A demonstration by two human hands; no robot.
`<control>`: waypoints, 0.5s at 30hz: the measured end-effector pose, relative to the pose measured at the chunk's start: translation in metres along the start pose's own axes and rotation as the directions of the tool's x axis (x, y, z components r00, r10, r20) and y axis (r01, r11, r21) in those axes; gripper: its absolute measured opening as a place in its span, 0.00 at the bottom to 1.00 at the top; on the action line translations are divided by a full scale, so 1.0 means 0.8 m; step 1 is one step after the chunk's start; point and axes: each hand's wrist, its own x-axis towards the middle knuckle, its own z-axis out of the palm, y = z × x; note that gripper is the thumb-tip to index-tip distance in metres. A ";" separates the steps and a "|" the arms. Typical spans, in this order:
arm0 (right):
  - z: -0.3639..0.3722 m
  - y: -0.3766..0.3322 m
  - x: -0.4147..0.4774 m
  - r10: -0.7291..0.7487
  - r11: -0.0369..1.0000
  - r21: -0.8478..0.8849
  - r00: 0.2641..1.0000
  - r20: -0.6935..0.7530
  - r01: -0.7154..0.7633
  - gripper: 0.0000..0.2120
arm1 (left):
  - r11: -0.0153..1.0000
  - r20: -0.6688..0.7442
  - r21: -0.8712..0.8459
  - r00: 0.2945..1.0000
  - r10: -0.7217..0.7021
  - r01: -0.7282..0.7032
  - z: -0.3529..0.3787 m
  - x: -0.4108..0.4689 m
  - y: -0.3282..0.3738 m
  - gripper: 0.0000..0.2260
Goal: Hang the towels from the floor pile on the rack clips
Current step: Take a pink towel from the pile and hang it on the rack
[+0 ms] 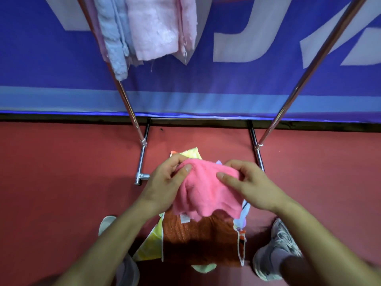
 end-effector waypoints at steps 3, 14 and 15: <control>0.005 0.004 0.001 -0.046 0.999 0.024 0.998 -0.033 0.047 0.12 | 1.000 -0.021 0.017 0.999 0.024 -0.023 0.001 -0.003 0.000 0.09; 0.012 -0.004 0.011 -0.032 0.998 0.056 0.997 -0.072 0.036 0.10 | 0.990 -0.024 0.125 0.997 0.075 -0.071 -0.005 -0.003 0.014 0.04; 0.012 -0.007 0.012 -0.048 0.997 0.052 0.996 -0.081 0.053 0.11 | 0.990 -0.030 0.129 0.998 0.057 -0.053 -0.008 -0.001 0.018 0.04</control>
